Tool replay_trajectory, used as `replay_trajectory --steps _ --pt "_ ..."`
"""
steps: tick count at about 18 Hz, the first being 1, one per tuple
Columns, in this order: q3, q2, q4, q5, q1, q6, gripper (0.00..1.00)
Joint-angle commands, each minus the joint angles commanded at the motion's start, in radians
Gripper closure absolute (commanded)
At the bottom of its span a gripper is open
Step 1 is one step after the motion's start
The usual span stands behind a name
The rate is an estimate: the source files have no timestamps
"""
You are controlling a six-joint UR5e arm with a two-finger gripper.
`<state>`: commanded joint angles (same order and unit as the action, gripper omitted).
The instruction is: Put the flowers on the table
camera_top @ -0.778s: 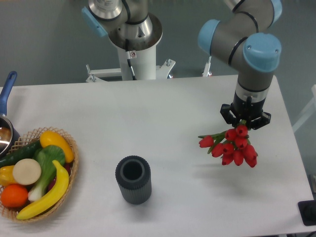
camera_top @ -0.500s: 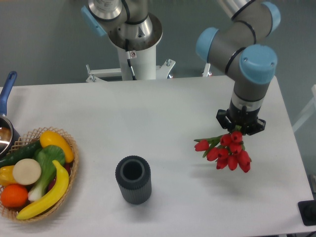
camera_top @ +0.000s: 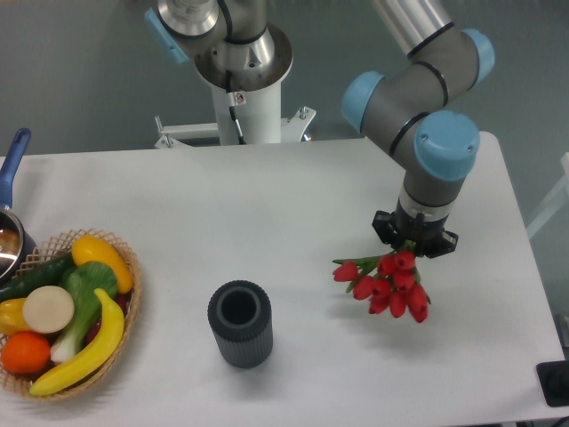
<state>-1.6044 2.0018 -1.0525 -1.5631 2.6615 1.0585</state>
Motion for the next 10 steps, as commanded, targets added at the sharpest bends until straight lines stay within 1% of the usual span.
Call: replay_trajectory --steps 3,4,6,7,10 --pt "-0.041 -0.018 0.109 0.000 0.012 0.003 0.00" --pt "-0.049 -0.032 0.132 0.000 0.023 0.002 0.00" --pt "-0.061 -0.049 0.146 0.000 0.047 0.012 0.00" --pt "-0.058 -0.057 0.147 0.000 0.046 0.012 0.00" --pt "-0.061 -0.051 0.164 -0.002 0.038 0.011 0.00"
